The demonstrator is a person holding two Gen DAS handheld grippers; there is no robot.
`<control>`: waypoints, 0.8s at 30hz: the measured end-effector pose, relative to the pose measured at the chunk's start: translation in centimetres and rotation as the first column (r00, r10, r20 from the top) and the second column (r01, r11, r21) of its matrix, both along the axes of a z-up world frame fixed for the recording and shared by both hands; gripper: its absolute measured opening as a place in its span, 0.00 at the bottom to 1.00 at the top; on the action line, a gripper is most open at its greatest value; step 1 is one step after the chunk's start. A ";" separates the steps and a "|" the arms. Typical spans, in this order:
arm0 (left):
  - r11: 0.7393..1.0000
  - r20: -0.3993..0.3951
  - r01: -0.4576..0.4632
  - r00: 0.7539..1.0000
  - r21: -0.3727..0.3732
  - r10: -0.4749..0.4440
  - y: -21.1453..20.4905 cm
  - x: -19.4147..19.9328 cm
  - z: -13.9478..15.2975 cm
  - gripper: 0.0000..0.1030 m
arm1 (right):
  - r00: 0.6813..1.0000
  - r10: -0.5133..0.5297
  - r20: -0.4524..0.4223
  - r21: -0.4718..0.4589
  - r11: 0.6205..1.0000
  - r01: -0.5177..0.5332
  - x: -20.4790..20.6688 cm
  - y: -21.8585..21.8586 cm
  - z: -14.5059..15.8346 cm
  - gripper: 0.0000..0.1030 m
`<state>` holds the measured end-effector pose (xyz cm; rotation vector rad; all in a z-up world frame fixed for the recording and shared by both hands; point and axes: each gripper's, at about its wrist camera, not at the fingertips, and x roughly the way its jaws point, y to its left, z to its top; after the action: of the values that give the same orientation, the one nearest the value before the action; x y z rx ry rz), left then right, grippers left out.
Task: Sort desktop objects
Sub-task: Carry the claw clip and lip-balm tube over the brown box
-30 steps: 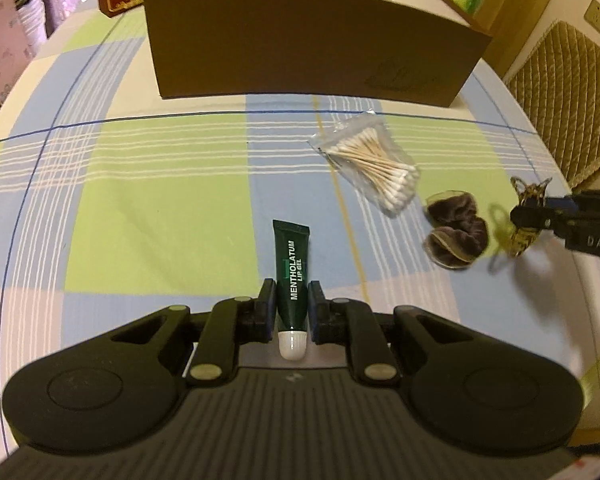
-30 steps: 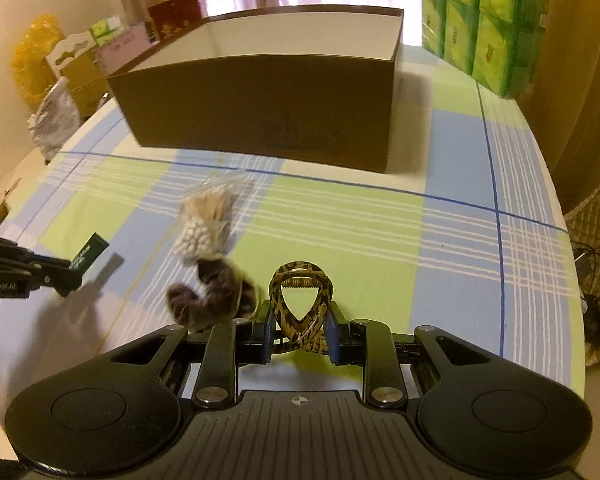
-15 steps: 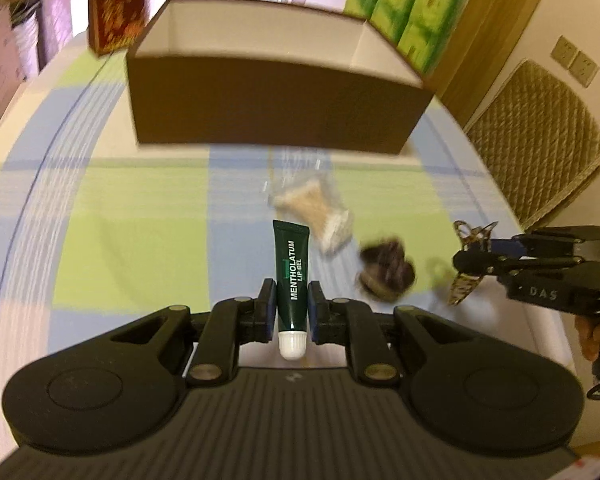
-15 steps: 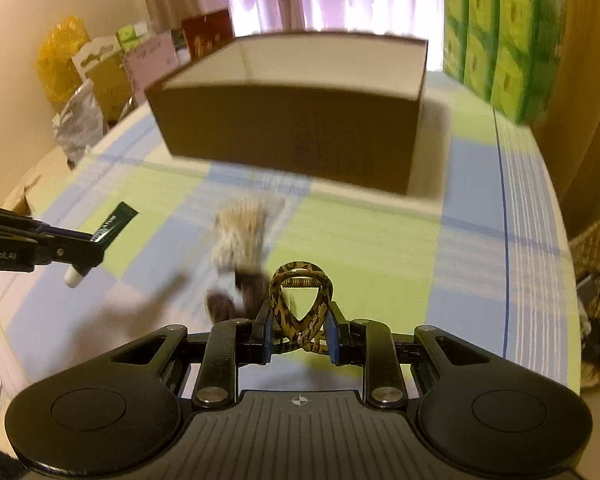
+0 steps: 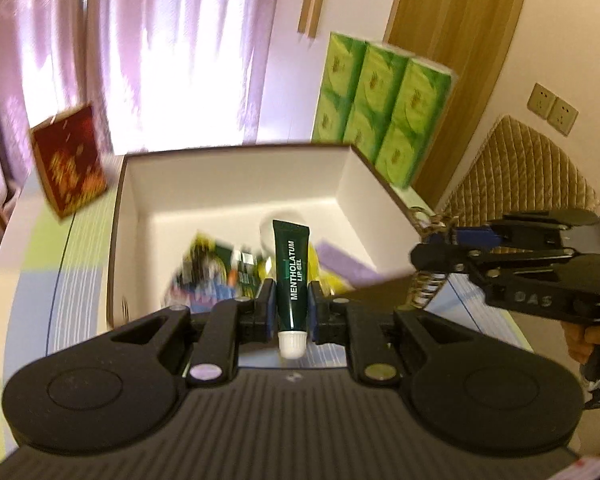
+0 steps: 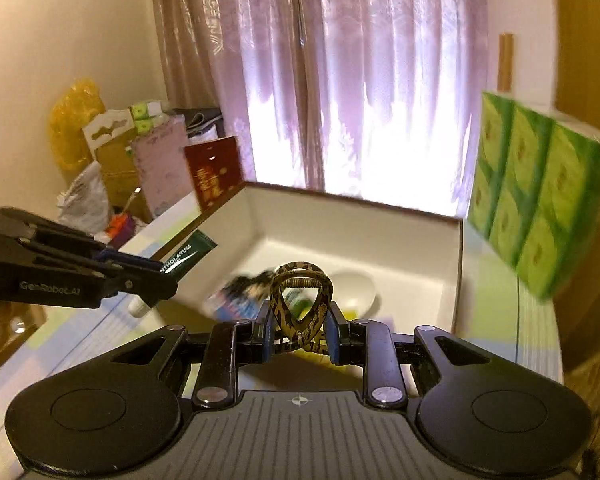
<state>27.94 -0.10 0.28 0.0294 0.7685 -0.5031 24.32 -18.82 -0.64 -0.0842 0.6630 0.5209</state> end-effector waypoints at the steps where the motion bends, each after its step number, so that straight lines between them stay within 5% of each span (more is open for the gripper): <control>1: 1.000 0.001 0.005 1.000 0.007 -0.005 -0.1 1.3 0.0 0.12 | 1.000 -0.004 -0.010 -0.005 1.000 0.004 1.6 0.4 -0.1 0.22; 7: 0.998 -0.044 0.033 0.999 0.059 -0.030 -1.1 9.4 -1.5 0.12 | 0.997 -0.048 -0.068 -0.090 0.995 0.042 9.8 1.3 -2.3 0.22; 14: 0.987 -0.139 0.075 0.989 0.145 -0.055 -3.3 17.1 -6.4 0.12 | 0.990 -0.044 -0.131 -0.185 0.983 0.020 15.8 1.1 -6.1 0.22; 24: 0.969 -0.211 0.123 0.975 0.216 -0.077 -6.7 21.9 -11.8 0.12 | 0.986 -0.004 -0.164 -0.302 0.952 -0.046 20.1 1.5 -9.4 0.22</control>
<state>49.79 -6.76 -11.53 0.2347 1.0244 -0.5168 44.40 -17.30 -10.07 -0.3433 0.9015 0.4450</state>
